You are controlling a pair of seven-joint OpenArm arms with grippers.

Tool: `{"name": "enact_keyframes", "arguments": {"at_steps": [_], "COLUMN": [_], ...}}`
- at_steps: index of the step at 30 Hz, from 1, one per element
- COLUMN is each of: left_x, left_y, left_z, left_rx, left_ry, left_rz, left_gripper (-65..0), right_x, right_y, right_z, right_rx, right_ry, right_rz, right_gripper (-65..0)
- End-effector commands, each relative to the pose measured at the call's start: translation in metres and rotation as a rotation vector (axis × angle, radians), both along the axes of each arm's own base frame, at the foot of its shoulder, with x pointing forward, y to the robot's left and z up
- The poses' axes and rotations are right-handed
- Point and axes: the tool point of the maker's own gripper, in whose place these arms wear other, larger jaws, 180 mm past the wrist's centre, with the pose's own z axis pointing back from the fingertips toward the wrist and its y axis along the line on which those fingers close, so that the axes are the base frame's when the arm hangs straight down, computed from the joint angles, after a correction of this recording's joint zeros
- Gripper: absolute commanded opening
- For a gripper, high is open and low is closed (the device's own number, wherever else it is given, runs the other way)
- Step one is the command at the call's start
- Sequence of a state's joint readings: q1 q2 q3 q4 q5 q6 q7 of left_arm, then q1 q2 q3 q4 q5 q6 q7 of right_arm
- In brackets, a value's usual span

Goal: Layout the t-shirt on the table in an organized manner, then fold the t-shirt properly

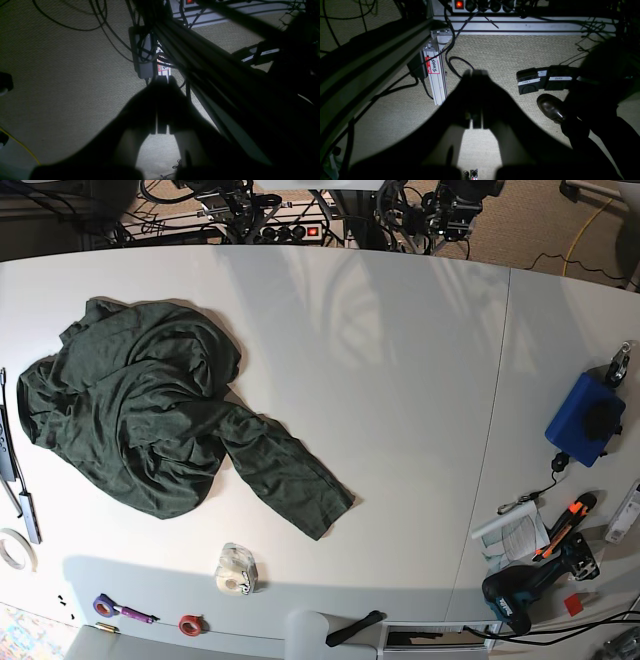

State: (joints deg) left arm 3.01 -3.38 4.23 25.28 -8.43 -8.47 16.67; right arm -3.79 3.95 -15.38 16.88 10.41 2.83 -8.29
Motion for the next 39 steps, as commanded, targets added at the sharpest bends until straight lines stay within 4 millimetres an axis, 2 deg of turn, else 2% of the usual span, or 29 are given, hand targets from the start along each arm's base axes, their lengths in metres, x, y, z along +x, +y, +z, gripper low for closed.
{"name": "enact_keyframes", "arguments": {"at_steps": [1,18,23,26,31,34,37,39], "left_x": [0.004,0.004,0.011,0.012,-0.009,-0.029,-0.053,-0.062], "left_y": [0.0,0.0,0.013,0.035,0.076,0.091,0.096,0.09], "left_z": [0.001,0.001,0.003,0.009,0.024,0.037,0.052,0.067], "left_rx": [-0.008,-0.008,-0.022,-0.009,0.023,0.022,0.004,-0.046], "left_ry": [-0.008,-0.009,-0.039,-0.107,-0.16,-0.166,-0.171,-0.188], "left_rz": [0.0,0.001,0.119,0.163,0.18,0.199,0.186,0.142], "left_gripper": [-63.9,-63.9,-63.9,-64.0,-64.0,-64.1,-64.1,-64.1], "right_x": [0.006,0.006,0.006,0.003,-0.006,-0.02,-0.037,-0.048], "right_y": [-0.004,-0.004,-0.02,-0.03,-0.048,-0.053,-0.052,-0.049], "right_z": [0.001,0.001,0.002,0.007,0.023,0.036,0.052,0.064], "right_rx": [-0.007,-0.007,-0.087,-0.117,-0.138,-0.136,-0.127,-0.119], "right_ry": [-0.019,-0.021,-0.041,-0.078,-0.146,-0.174,-0.198,-0.216], "right_rz": [0.001,0.001,-0.013,-0.01,0.017,0.043,0.086,0.131], "right_gripper": [-65.0,-65.0,-65.0,-65.0,-65.0,-65.0,-65.0,-65.0]}}
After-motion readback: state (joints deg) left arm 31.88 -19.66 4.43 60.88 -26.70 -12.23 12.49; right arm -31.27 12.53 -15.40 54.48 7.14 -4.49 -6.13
